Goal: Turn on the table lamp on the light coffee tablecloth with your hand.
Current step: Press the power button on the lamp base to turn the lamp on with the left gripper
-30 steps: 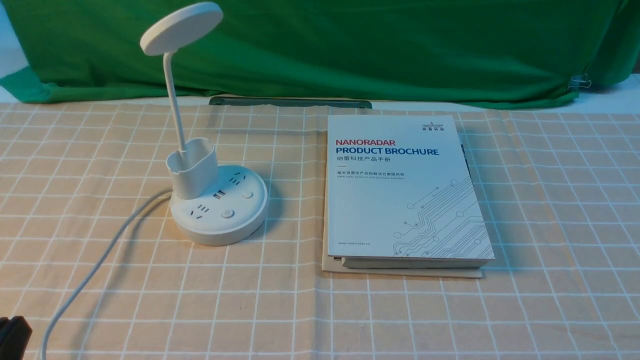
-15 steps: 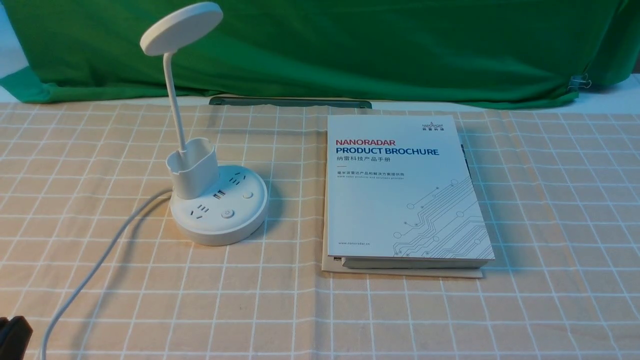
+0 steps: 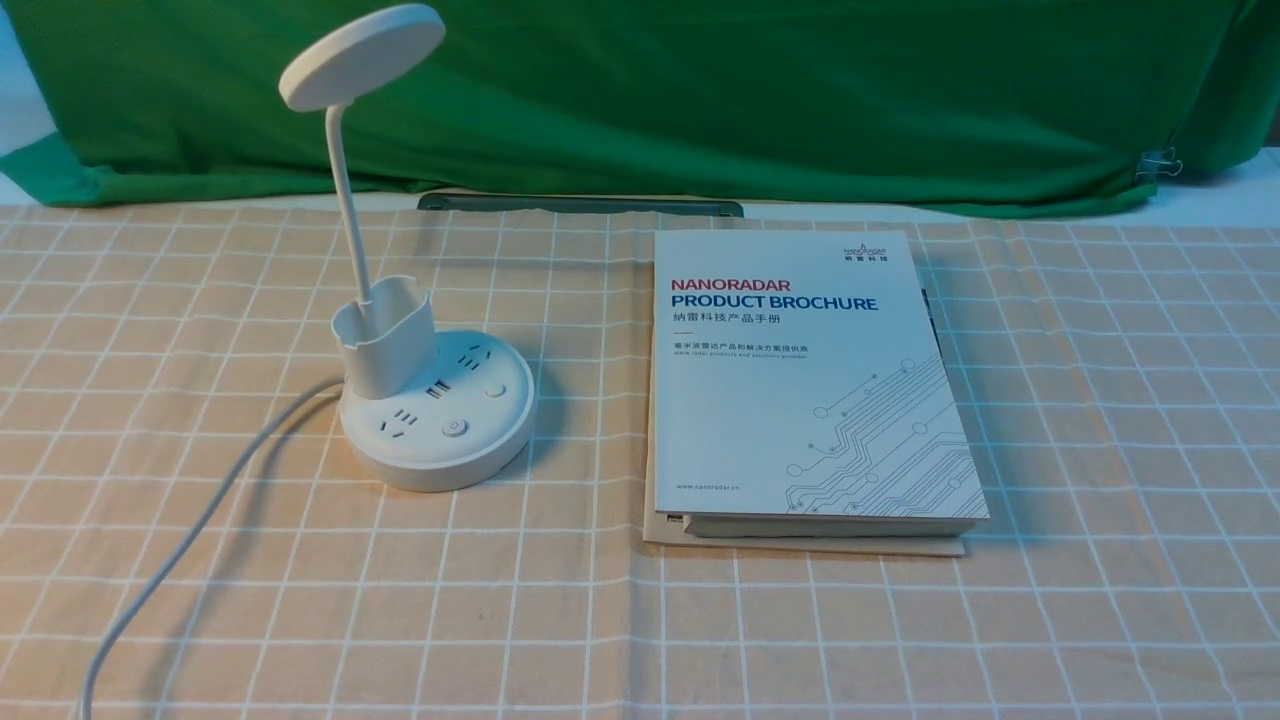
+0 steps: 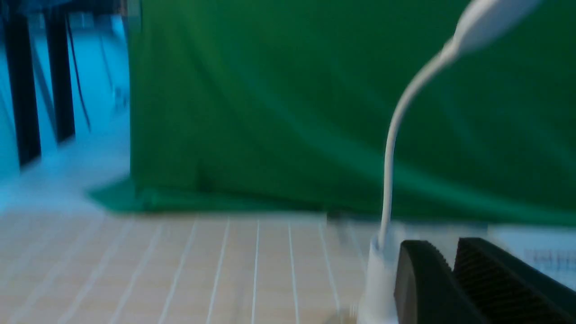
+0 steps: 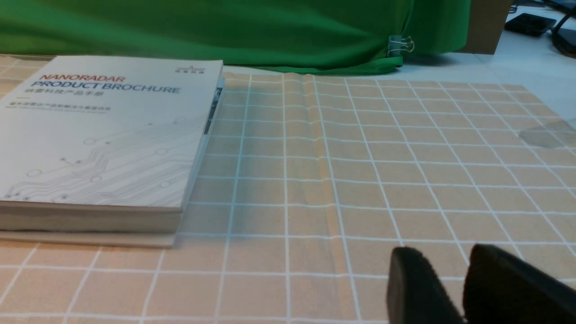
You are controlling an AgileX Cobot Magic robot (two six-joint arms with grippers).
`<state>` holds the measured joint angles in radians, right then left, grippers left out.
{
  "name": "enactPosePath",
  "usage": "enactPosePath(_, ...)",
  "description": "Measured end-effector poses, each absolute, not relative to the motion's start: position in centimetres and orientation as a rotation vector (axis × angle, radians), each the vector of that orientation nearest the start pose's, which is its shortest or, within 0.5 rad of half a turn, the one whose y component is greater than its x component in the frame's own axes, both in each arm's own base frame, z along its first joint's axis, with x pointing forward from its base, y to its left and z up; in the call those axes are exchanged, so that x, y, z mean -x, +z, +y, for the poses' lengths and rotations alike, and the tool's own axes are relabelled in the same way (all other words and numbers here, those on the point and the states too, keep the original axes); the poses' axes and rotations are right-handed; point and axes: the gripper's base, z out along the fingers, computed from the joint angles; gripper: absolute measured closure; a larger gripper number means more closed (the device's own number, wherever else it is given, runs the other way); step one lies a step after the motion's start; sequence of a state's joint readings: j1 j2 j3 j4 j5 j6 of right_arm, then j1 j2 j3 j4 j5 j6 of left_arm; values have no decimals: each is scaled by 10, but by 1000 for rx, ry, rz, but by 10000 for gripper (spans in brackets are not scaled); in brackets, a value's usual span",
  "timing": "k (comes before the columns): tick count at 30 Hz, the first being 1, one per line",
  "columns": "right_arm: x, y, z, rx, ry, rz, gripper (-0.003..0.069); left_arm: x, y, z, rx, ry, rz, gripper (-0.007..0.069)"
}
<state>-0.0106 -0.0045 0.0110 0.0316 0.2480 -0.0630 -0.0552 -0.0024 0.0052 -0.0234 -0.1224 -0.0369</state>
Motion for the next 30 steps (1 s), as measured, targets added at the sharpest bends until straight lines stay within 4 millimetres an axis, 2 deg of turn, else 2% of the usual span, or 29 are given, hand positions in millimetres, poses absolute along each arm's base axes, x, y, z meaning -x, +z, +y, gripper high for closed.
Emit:
enactPosePath(8, -55, 187, 0, 25, -25, 1739, 419, -31, 268, -1, 15, -132, 797, 496)
enactPosePath(10, -55, 187, 0, 25, -25, 1738, 419, -24, 274, -1, 26, -164, 703, 494)
enactPosePath(13, -55, 187, 0, 25, -25, 1738, 419, -19, 303, -1, 46, -234, 693, 496)
enactPosePath(14, -55, 187, 0, 25, -25, 1738, 419, -20, 321, -1, 54, -250, 761, 505)
enactPosePath(15, -55, 187, 0, 25, -25, 1738, 419, -22, 327, -2, 56, -252, 798, 509)
enactPosePath(16, -55, 187, 0, 25, -25, 1738, 419, -25, 343, -2, 59, -244, 904, 522)
enactPosePath(18, -55, 187, 0, 25, -25, 1738, 419, -38, 358, -3, 68, -222, 1094, 554)
enactPosePath(20, -55, 187, 0, 25, -25, 1738, 419, -60, 362, -3, 82, -195, 1309, 585)
enactPosePath(22, -55, 187, 0, 25, -25, 1738, 419, -83, 355, -4, 93, -174, 1488, 608)
enactPosePath(24, -55, 187, 0, 25, -25, 1738, 419, -112, 335, -5, 122, -170, 1702, 620)
enactPosePath(27, -55, 187, 0, 25, -25, 1738, 419, -146, 304, -12, 198, -257, 1968, 622)
enactPosePath(29, -55, 187, 0, 25, -25, 1738, 419, -162, 289, -22, 174, -350, 2111, 622)
enactPosePath(30, -55, 187, 0, 25, -25, 1738, 419, -163, 288, -24, 136, -345, 2125, 622)
